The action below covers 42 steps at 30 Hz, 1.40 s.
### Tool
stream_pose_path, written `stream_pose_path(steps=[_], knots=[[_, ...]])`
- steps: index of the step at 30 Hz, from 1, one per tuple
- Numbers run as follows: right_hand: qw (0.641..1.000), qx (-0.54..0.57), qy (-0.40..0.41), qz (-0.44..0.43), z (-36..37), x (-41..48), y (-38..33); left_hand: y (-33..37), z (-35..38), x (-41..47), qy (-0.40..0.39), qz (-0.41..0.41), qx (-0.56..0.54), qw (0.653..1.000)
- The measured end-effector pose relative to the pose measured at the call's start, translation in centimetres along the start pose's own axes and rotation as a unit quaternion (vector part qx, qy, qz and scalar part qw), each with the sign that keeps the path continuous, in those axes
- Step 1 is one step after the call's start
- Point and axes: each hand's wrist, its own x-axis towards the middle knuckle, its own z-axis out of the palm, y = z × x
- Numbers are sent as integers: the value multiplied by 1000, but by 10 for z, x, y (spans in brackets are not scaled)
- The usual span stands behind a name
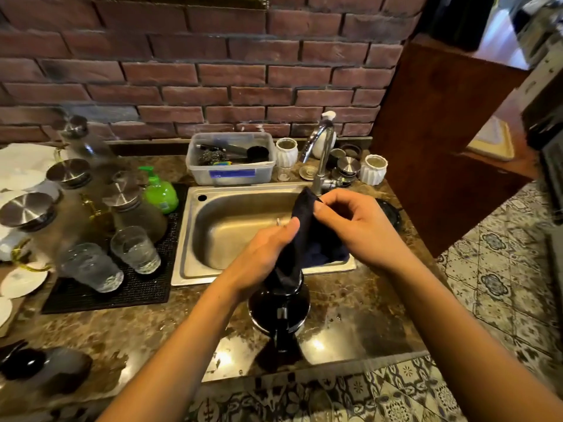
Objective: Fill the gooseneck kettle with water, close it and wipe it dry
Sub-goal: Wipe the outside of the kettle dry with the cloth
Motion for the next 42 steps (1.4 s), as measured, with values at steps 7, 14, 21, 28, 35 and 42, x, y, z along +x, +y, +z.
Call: stream_pose_path(steps=[7, 14, 21, 28, 35, 42], knots=[[999, -43, 28, -5, -72, 1, 18, 0, 53, 35, -18, 50, 104, 993], [999, -47, 27, 5, -148, 2, 56, -32, 101, 91, 10, 86, 187, 978], [996, -59, -19, 69, -216, -1, 120, -54, 143, 131, 21, 111, 346, 931], [977, -149, -101, 117, -266, 0, 190, -70, 161, 176, -10, 52, 433, 900], [944, -270, -124, 143, -276, 14, 249, -82, 178, 225, -21, 23, 512, 858], [934, -301, -145, 124, -267, -6, 303, -129, 188, 228, -31, -31, 538, 842]])
